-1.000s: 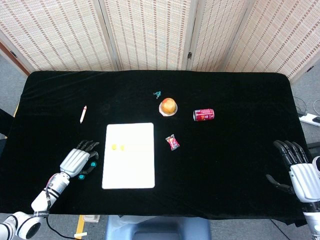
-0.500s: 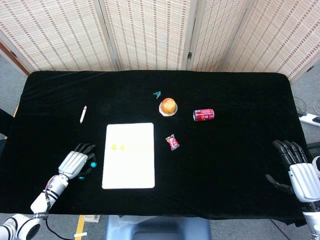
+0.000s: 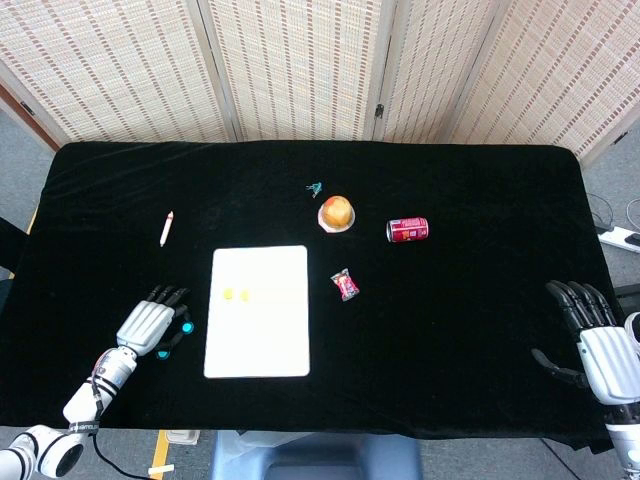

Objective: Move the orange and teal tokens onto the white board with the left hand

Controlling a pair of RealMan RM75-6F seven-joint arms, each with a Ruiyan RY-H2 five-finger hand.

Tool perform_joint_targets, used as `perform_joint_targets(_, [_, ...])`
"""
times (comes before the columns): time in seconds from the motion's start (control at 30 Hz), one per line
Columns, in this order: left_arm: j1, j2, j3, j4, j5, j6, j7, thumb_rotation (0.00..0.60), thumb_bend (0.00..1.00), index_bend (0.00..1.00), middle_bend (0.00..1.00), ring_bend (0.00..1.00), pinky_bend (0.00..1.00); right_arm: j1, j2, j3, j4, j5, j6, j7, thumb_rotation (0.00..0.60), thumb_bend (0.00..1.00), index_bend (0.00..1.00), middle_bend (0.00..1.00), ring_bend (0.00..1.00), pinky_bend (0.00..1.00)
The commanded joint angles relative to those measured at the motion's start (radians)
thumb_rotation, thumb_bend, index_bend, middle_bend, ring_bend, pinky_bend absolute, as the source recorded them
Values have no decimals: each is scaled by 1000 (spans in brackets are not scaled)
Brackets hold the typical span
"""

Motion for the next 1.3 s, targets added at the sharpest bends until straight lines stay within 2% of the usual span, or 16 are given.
perform_joint_targets(0.03, [-1,-6,-2,7,0,-3,-3,600,418,464,131,9,0,0,0,0,-1,0,1,-1,600,270,65,112,22,21])
perform_joint_targets(0.23, [1,-8,-6,13,6,1,-26,600,420,513,131,14,0,0,1,0,-4,-2,2,-3,600,269,65,112,22,22])
perform_joint_targets(0.63, [-7,16,-21,-13,20,16,-64,600,420,515,131,15,0,1,4,-1,-9,-2,0,-8,600,269,65,112,21,22])
perform_joint_targets(1.0, [-67,89,-64,-149,52,20,-57,600,420,508,131,16,0,0,3,-1,-6,2,0,-5,600,270,65,112,20,21])
perform_joint_targets(1.3, [-122,67,-65,-235,72,-29,15,600,420,498,131,14,0,-5,1,-2,8,10,1,9,600,269,65,112,19,21])
